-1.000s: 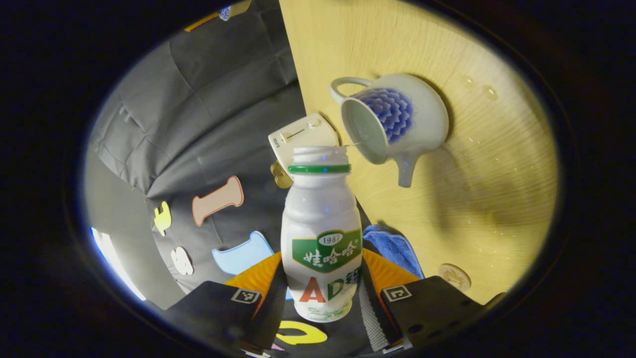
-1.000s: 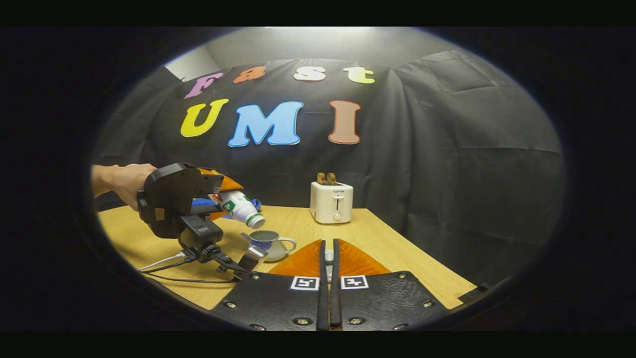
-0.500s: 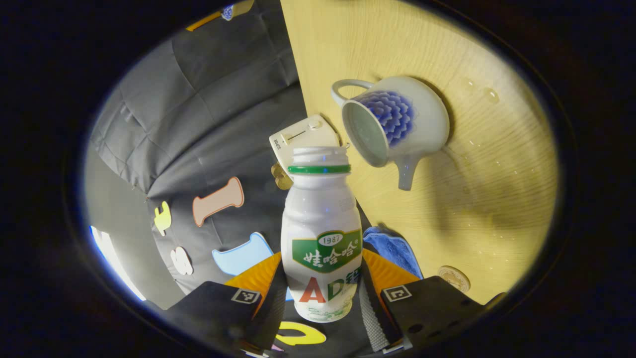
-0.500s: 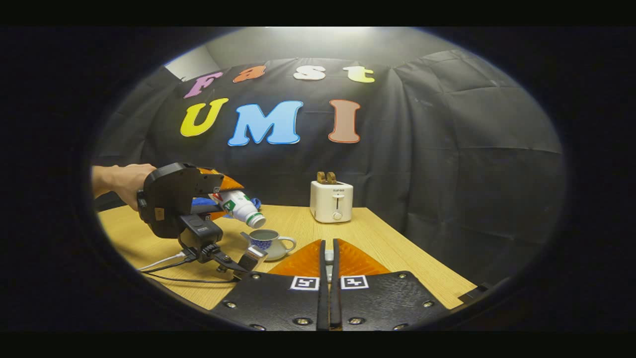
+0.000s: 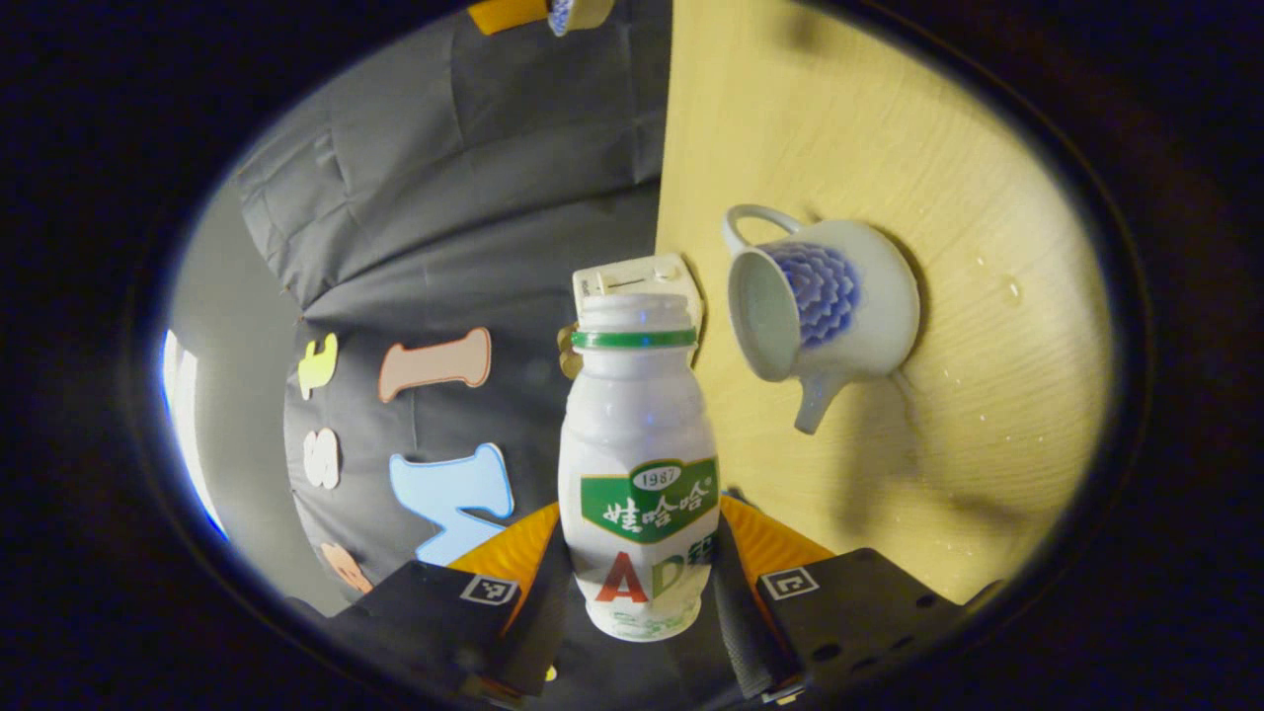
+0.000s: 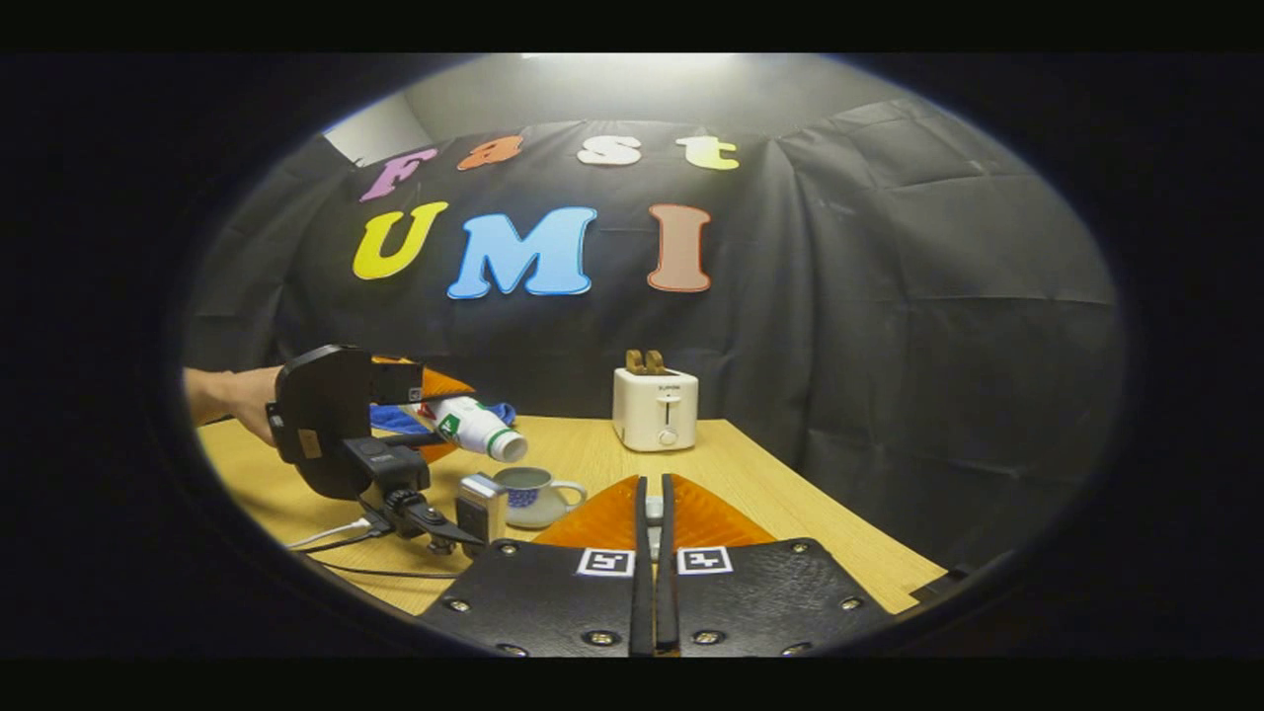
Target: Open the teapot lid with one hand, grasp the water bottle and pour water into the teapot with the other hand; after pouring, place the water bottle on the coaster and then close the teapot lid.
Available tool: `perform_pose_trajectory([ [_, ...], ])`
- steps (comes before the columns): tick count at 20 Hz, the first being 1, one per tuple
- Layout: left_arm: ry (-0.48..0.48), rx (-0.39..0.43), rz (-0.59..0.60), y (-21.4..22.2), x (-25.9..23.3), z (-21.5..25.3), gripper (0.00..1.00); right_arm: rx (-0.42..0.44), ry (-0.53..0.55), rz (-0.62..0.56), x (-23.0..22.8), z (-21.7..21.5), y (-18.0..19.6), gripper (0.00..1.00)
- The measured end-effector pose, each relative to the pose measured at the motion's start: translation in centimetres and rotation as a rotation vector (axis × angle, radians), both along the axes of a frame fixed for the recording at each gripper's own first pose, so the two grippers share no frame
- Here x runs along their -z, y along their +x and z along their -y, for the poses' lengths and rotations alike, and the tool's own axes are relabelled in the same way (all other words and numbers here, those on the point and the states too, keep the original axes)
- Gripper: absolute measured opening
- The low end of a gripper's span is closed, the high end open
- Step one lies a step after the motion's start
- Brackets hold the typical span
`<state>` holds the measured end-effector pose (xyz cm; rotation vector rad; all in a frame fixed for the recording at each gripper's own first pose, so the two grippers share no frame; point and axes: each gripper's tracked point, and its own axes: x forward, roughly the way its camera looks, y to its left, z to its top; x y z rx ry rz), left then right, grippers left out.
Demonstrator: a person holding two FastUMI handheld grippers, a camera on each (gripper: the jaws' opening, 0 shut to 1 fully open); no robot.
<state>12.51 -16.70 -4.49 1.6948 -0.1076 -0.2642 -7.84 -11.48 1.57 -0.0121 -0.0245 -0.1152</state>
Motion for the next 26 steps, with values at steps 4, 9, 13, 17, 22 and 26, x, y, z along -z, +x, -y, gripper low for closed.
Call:
perform_pose_trajectory([
  [4,-0.216,-0.001,-0.004,-0.8,-0.4,-2.0,0.77,-0.062,0.003,0.019,-1.0,-1.7,0.8,0.01],
  [9,-0.567,-0.014,-0.040,-2.4,-1.1,-5.5,0.74,-0.136,0.015,0.042,-2.7,-3.8,2.4,0.01],
  [13,-0.900,0.010,-0.074,-3.9,-4.2,-8.2,0.74,-0.210,0.046,0.047,-3.7,-6.6,4.9,0.02],
  [17,-1.175,0.019,-0.117,-4.9,-6.4,-11.1,0.79,-0.245,0.053,0.058,-4.4,-9.1,8.0,0.01],
  [22,-1.417,-0.012,-0.155,-5.2,-7.5,-15.7,0.79,-0.255,0.033,0.060,-4.2,-11.1,11.0,0.01],
  [26,-1.508,-0.047,-0.163,-4.6,-7.4,-18.2,0.79,-0.250,0.050,0.010,-2.0,-11.2,13.0,0.01],
])
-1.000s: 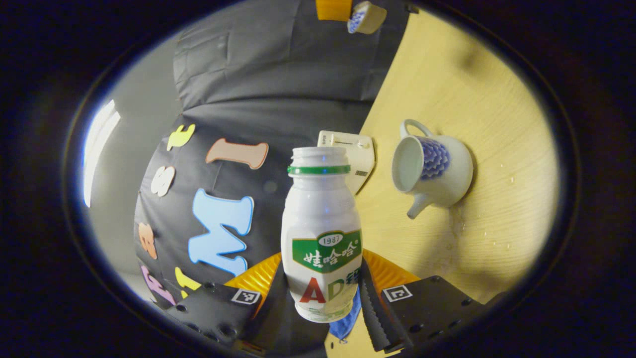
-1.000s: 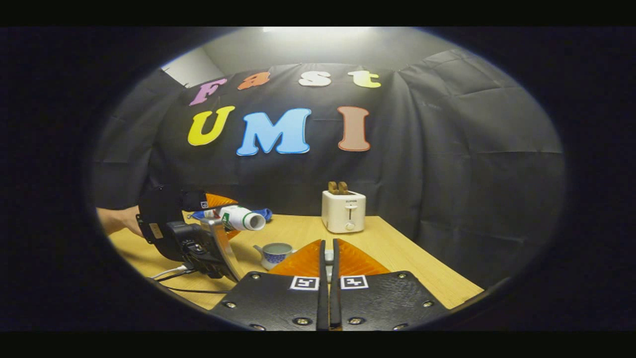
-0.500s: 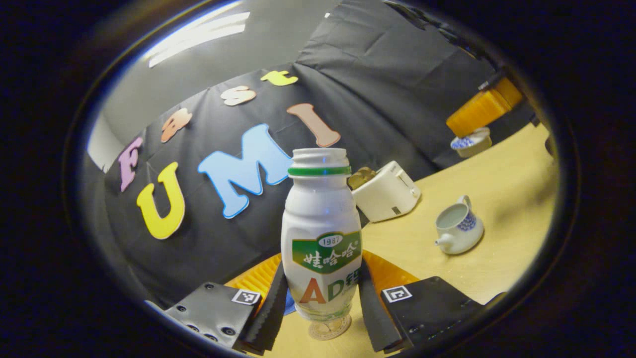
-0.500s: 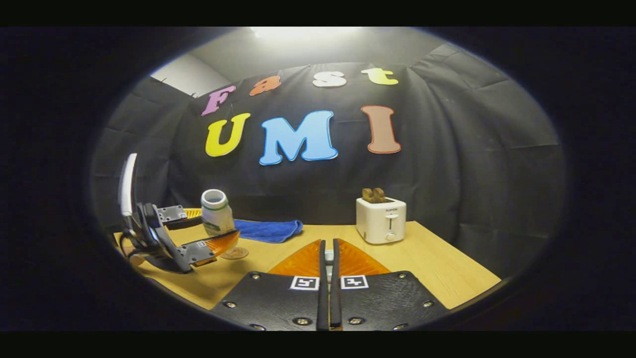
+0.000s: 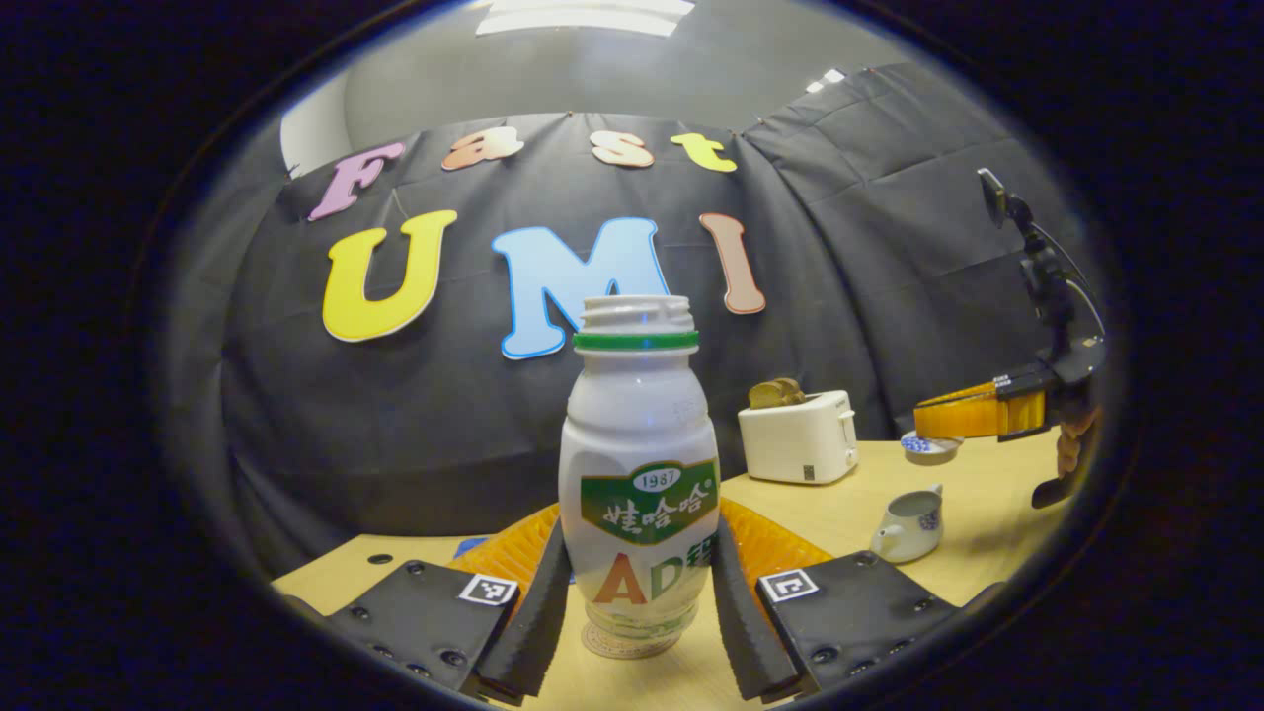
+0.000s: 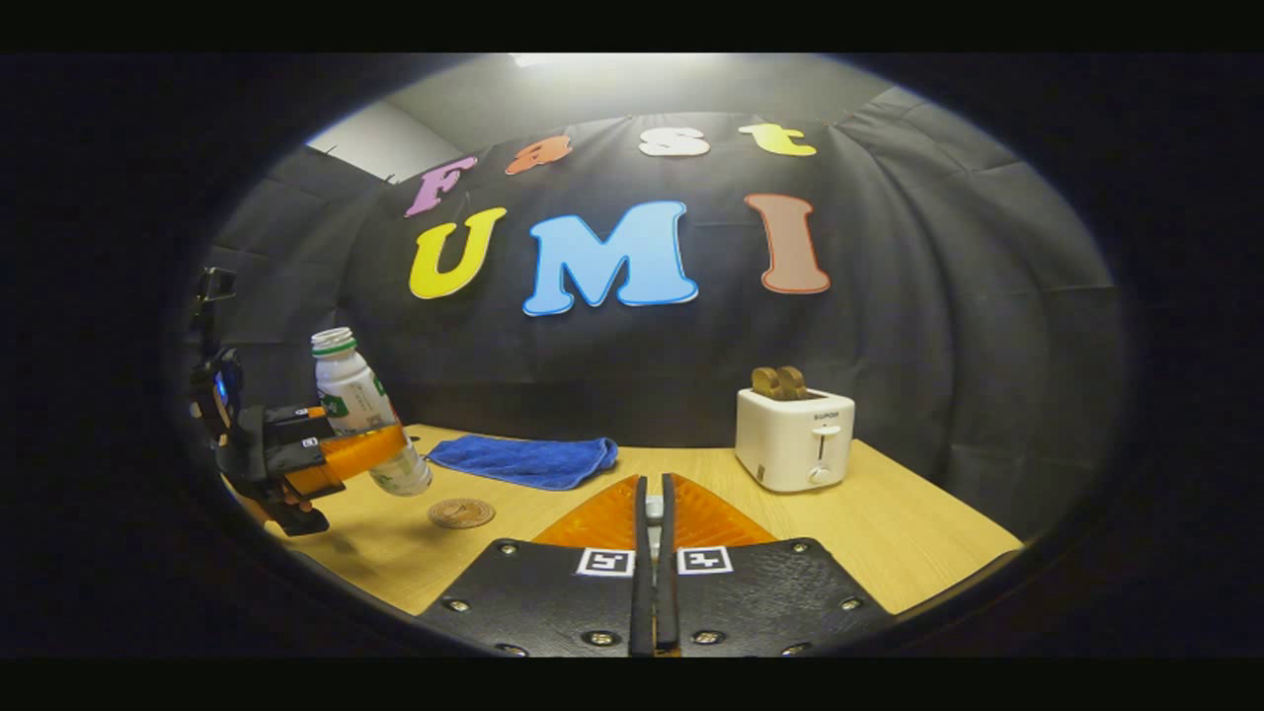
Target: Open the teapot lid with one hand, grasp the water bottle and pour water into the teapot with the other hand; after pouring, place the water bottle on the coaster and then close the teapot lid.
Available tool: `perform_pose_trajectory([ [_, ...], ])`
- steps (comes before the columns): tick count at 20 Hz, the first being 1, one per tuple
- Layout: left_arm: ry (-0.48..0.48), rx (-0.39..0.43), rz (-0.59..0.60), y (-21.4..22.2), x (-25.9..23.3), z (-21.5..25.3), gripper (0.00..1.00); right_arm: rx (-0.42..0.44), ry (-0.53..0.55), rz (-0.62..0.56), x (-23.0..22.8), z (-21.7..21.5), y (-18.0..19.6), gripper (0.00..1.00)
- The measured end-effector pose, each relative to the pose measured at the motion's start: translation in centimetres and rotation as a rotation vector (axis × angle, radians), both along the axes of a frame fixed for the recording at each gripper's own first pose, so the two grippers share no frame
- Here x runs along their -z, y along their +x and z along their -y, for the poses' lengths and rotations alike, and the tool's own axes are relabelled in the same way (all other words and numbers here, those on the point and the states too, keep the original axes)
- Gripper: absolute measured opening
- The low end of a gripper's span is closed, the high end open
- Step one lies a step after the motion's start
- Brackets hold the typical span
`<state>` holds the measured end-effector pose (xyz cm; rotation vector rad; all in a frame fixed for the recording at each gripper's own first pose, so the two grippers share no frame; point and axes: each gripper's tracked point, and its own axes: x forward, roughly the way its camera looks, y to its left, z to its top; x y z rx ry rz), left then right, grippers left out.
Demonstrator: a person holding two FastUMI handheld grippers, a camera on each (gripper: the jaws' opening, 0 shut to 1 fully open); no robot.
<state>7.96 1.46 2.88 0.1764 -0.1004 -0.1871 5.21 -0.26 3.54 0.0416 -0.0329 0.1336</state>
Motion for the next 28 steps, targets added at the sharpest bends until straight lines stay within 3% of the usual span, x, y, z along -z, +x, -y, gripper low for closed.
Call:
perform_pose_trajectory([
  [3,-0.043,-0.015,-0.041,0.7,0.9,-1.1,0.70,0.006,-0.008,-0.033,1.6,0.1,1.0,0.01],
  [7,-0.056,-0.038,-0.039,0.8,0.5,-2.2,0.79,0.004,-0.023,-0.076,3.5,-0.1,1.9,0.01],
  [8,-0.053,-0.041,-0.038,0.8,0.5,-2.3,0.76,0.005,-0.026,-0.076,3.5,-0.2,1.9,0.18],
  [9,-0.047,-0.048,-0.039,0.9,0.5,-2.5,0.73,0.007,-0.034,-0.077,3.7,-0.4,2.0,0.00],
  [10,-0.044,-0.050,-0.041,1.0,0.6,-2.7,0.70,0.011,-0.045,-0.080,3.8,-0.4,2.0,0.18],
  [11,-0.047,-0.055,-0.044,1.0,0.6,-2.8,0.72,0.017,-0.056,-0.084,4.1,-0.3,1.9,0.02],
  [12,-0.053,-0.057,-0.051,1.2,0.8,-3.0,0.75,0.022,-0.061,-0.086,4.3,-0.2,1.9,0.02],
  [13,-0.061,-0.060,-0.059,1.2,1.0,-3.1,0.75,0.023,-0.060,-0.090,4.6,-0.2,1.8,0.19],
  [15,-0.069,-0.066,-0.070,1.4,1.1,-3.4,0.72,0.027,-0.053,-0.090,4.8,-0.1,1.7,0.18],
  [16,-0.069,-0.069,-0.073,1.4,1.3,-3.4,0.73,0.029,-0.048,-0.090,4.8,0.0,1.8,0.02],
  [20,-0.064,-0.075,-0.087,1.6,1.6,-3.5,0.79,0.033,-0.044,-0.095,5.1,0.3,1.8,0.00],
  [28,-0.092,-0.076,-0.127,2.4,3.2,-3.8,0.79,0.038,-0.037,-0.118,6.2,0.3,1.8,0.01],
])
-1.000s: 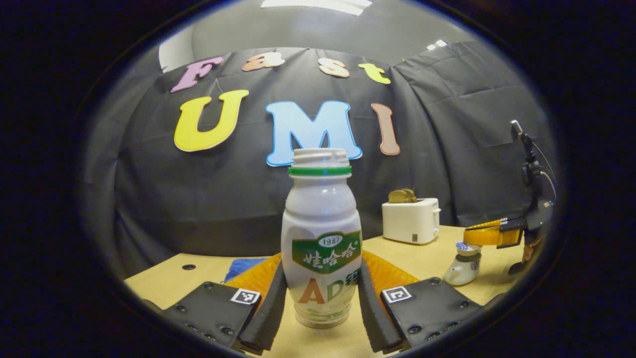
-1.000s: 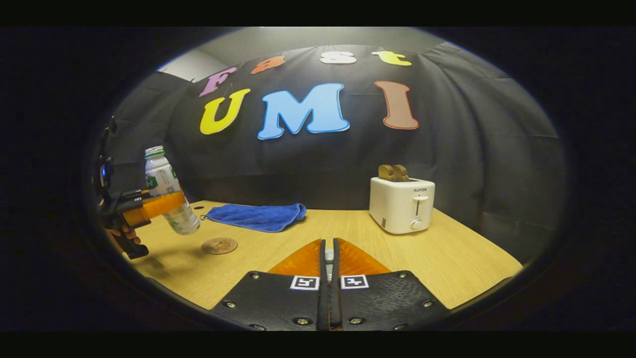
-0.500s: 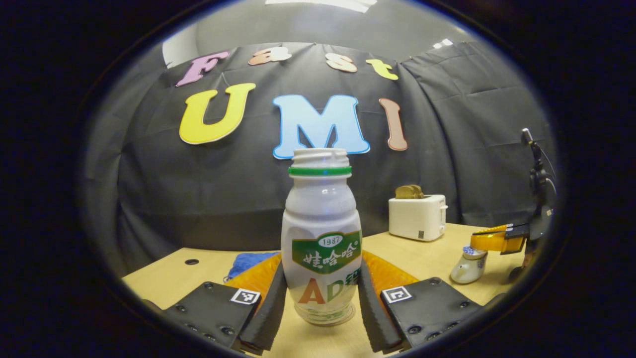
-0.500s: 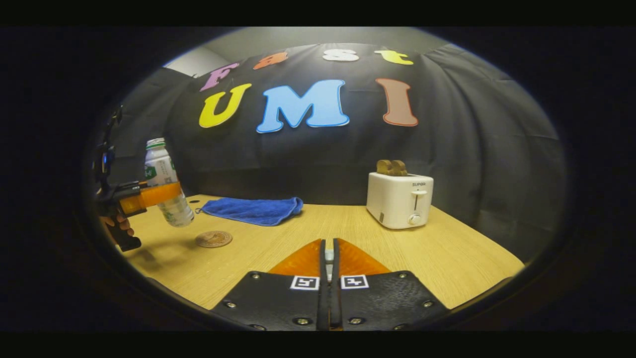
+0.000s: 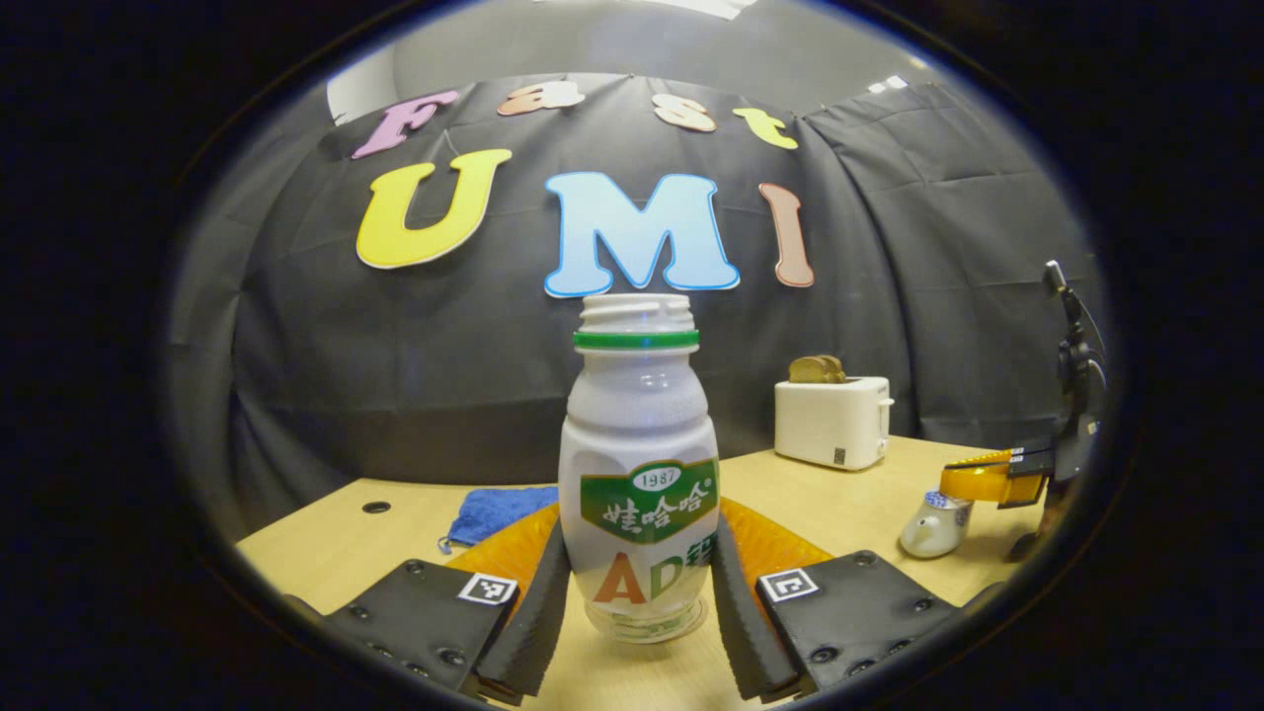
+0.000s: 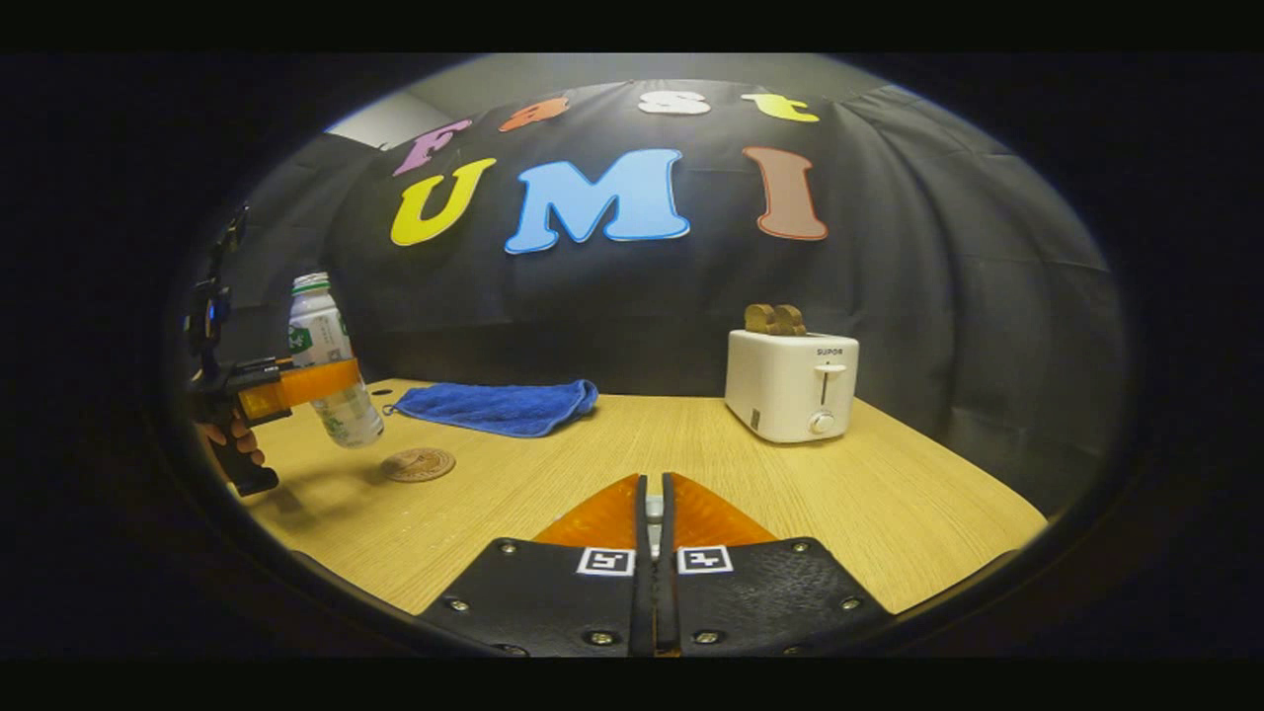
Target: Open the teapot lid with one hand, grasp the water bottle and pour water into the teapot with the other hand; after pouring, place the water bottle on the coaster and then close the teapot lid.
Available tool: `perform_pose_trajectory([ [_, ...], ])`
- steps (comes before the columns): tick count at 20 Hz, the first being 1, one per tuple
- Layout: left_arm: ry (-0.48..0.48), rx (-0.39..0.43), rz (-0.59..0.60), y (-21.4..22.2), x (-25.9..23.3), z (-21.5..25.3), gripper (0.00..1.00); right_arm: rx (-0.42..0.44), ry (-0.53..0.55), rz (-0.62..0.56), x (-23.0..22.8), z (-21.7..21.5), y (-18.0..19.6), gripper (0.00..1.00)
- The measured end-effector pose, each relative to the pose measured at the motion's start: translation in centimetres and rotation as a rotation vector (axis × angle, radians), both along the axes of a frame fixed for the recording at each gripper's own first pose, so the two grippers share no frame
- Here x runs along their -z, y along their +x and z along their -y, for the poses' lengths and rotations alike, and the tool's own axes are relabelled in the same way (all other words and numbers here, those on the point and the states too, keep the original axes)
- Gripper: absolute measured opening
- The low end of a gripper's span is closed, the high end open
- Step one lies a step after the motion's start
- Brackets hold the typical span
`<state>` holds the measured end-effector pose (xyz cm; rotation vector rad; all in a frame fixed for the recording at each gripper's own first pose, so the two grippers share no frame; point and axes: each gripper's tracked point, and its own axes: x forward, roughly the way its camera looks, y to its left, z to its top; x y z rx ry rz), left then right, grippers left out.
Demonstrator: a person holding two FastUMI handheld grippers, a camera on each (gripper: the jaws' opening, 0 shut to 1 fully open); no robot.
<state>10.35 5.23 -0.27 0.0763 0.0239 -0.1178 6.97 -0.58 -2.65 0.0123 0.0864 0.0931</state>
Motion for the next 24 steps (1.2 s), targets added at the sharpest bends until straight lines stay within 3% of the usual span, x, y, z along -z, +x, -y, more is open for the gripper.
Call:
perform_pose_trajectory([
  [4,-0.045,-0.010,-0.025,0.7,1.3,-0.3,0.79,0.018,0.014,0.020,-0.3,0.5,-0.3,0.13],
  [5,-0.047,-0.011,-0.036,1.1,2.0,-0.1,0.79,0.031,0.014,0.035,-0.8,0.7,-0.5,0.25],
  [8,-0.014,-0.015,-0.058,2.7,3.3,-0.1,0.74,0.056,0.014,0.094,-2.5,1.3,-1.2,0.38],
  [10,0.003,-0.009,-0.051,4.3,3.7,0.4,0.70,0.060,0.024,0.119,-3.2,1.5,-1.4,0.38],
  [11,0.001,-0.006,-0.056,4.9,4.0,0.7,0.73,0.062,0.024,0.125,-3.2,1.6,-1.4,0.42],
  [12,-0.003,-0.003,-0.076,5.5,4.6,1.0,0.76,0.064,0.026,0.125,-3.3,1.7,-1.4,0.27],
  [15,0.015,-0.019,-0.098,6.1,5.7,0.9,0.78,0.053,0.040,0.132,-3.6,1.5,-1.7,0.27],
  [16,0.015,-0.023,-0.093,6.3,5.7,1.0,0.79,0.051,0.039,0.137,-3.7,1.5,-1.7,0.42],
  [22,0.002,-0.055,-0.082,6.3,5.9,0.3,0.75,0.059,0.037,0.138,-3.6,1.6,-1.6,0.42],
  [24,0.001,-0.054,-0.073,6.2,5.5,0.5,0.91,0.073,0.033,0.143,-3.7,2.0,-1.5,0.42],
])
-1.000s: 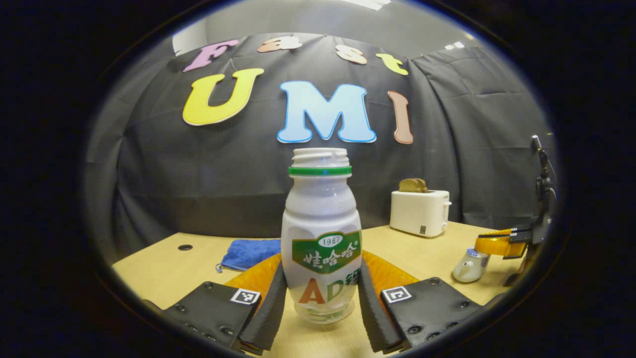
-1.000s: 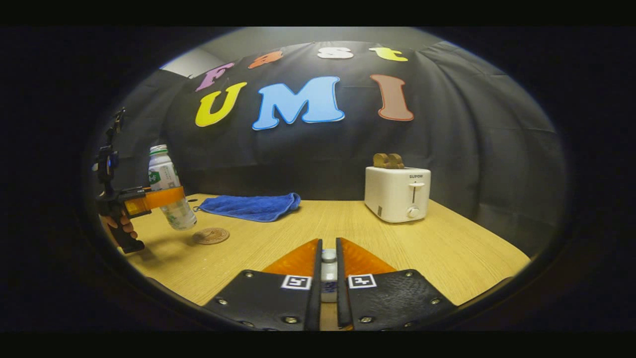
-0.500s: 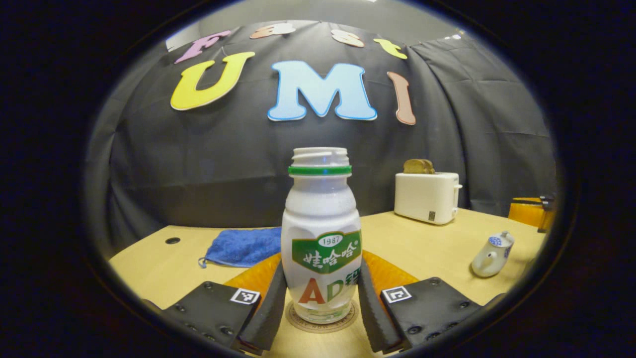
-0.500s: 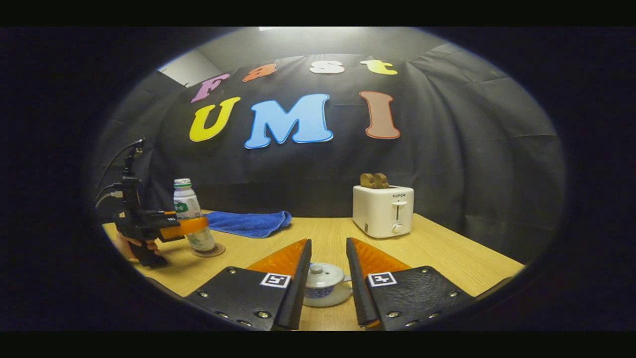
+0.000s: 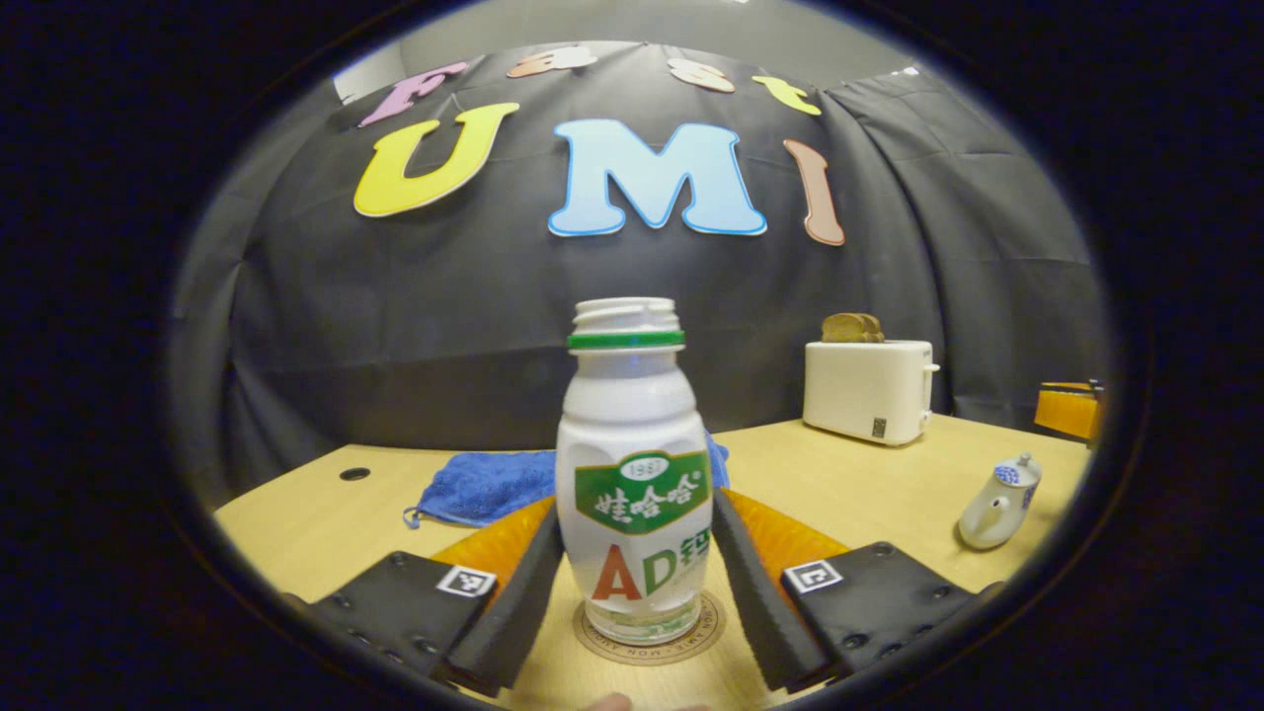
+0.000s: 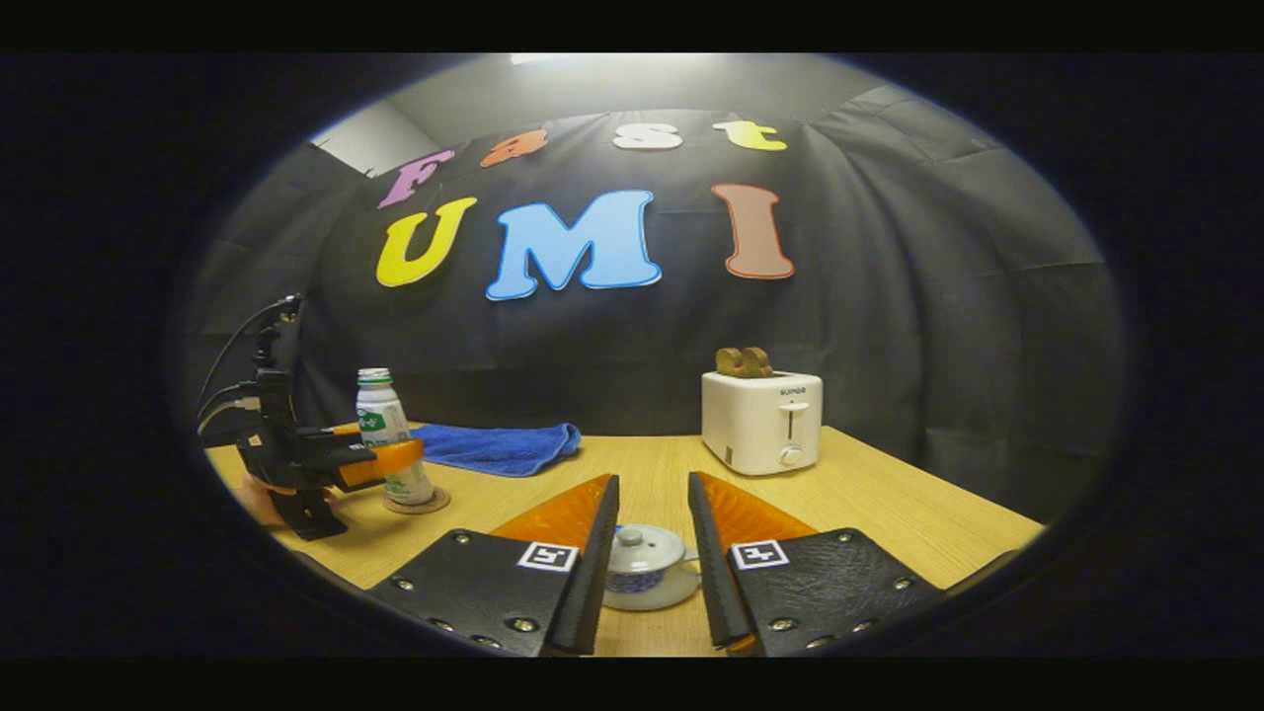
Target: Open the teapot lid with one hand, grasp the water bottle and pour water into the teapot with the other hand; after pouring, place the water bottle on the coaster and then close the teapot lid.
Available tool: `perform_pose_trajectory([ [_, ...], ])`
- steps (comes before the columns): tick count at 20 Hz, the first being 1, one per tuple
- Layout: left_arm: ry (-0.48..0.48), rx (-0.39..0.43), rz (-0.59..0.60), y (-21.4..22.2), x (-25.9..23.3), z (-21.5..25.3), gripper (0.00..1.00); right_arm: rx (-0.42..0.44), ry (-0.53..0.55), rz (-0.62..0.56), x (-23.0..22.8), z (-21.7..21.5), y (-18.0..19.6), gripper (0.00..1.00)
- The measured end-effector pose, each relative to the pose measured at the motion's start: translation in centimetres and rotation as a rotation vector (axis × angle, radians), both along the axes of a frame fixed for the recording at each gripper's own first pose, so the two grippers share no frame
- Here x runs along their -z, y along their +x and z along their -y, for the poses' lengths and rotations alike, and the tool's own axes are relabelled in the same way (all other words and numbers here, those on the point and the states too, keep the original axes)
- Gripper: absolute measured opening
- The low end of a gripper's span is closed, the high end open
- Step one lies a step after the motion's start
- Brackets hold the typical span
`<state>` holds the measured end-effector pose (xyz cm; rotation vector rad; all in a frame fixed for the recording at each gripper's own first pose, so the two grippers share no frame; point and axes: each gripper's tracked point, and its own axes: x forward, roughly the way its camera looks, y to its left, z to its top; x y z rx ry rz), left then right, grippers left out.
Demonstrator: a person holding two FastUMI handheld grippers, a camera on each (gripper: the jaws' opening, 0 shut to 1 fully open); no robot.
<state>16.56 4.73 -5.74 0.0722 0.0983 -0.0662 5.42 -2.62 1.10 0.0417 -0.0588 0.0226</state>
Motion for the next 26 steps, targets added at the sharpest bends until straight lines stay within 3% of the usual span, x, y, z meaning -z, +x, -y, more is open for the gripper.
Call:
perform_pose_trajectory([
  [1,0.003,-0.010,0.014,-0.2,0.1,-0.2,1.00,0.002,0.001,0.002,0.0,0.0,0.1,0.43],
  [10,0.068,-0.070,0.067,-3.9,-1.3,-0.8,1.00,-0.027,-0.028,0.017,-0.5,-1.8,-0.7,0.45],
  [14,0.052,-0.071,0.080,-7.2,-2.7,-0.7,1.00,-0.056,-0.053,0.045,-1.3,-3.8,-2.7,0.45],
  [15,0.031,-0.074,0.085,-8.4,-3.2,-0.6,1.00,-0.070,-0.050,0.041,-1.0,-4.6,-3.2,0.29],
  [16,0.008,-0.077,0.089,-9.7,-3.7,-0.5,1.00,-0.083,-0.044,0.030,-0.7,-5.4,-3.8,0.29],
  [17,-0.008,-0.073,0.097,-11.3,-4.1,-0.1,1.00,-0.105,-0.040,0.021,-0.3,-6.5,-4.2,0.46],
  [19,-0.027,-0.050,0.117,-14.3,-4.8,1.4,1.00,-0.097,-0.051,-0.010,0.6,-7.6,-4.9,0.66],
  [21,-0.052,-0.022,0.119,-17.0,-4.8,3.4,1.00,-0.085,-0.066,-0.022,1.2,-9.0,-5.9,0.69],
  [23,-0.073,-0.021,0.120,-19.1,-4.8,4.4,1.00,-0.076,-0.064,-0.031,1.8,-10.0,-6.8,0.80],
  [26,-0.073,-0.077,0.141,-20.8,-4.9,3.6,1.00,-0.048,-0.033,-0.014,1.9,-10.7,-8.2,0.84],
])
